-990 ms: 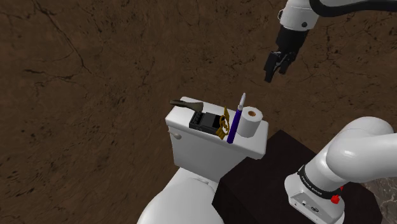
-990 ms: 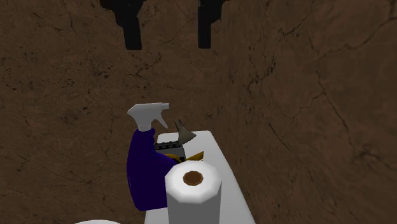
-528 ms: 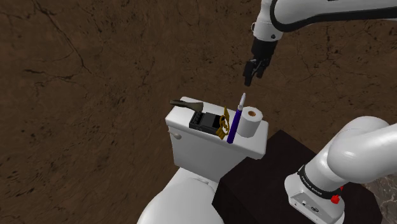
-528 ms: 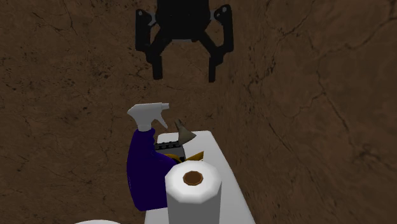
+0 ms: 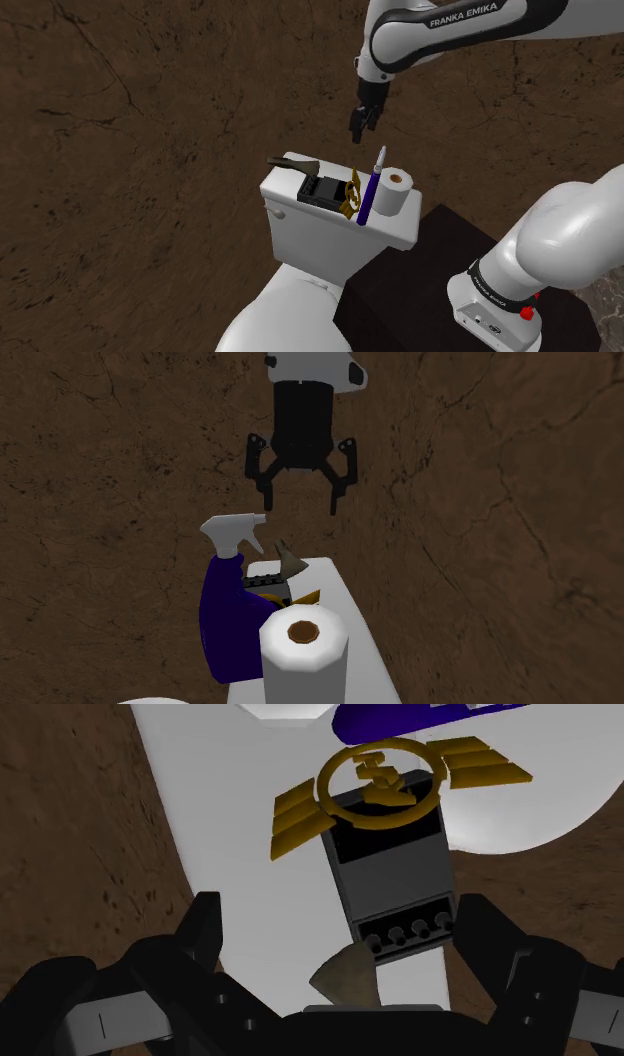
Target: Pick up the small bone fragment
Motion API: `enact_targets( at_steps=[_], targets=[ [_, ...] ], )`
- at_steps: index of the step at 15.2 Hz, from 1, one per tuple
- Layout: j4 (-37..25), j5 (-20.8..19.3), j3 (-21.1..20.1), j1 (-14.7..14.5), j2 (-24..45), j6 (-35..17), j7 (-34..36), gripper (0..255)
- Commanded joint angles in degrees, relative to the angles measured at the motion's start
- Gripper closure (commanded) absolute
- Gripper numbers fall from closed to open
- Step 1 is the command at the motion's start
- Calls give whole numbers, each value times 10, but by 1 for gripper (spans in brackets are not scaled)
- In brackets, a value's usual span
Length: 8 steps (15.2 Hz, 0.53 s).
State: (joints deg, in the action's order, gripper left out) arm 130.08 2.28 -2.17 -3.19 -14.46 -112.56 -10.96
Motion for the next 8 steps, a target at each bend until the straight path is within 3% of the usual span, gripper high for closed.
enact_targets(
  at_steps=[1,8],
  targets=[
    [-25,3,-3,-6,47,-20,-14,0],
    [-125,9,-15,-20,202,-64,-62,0]
  ],
)
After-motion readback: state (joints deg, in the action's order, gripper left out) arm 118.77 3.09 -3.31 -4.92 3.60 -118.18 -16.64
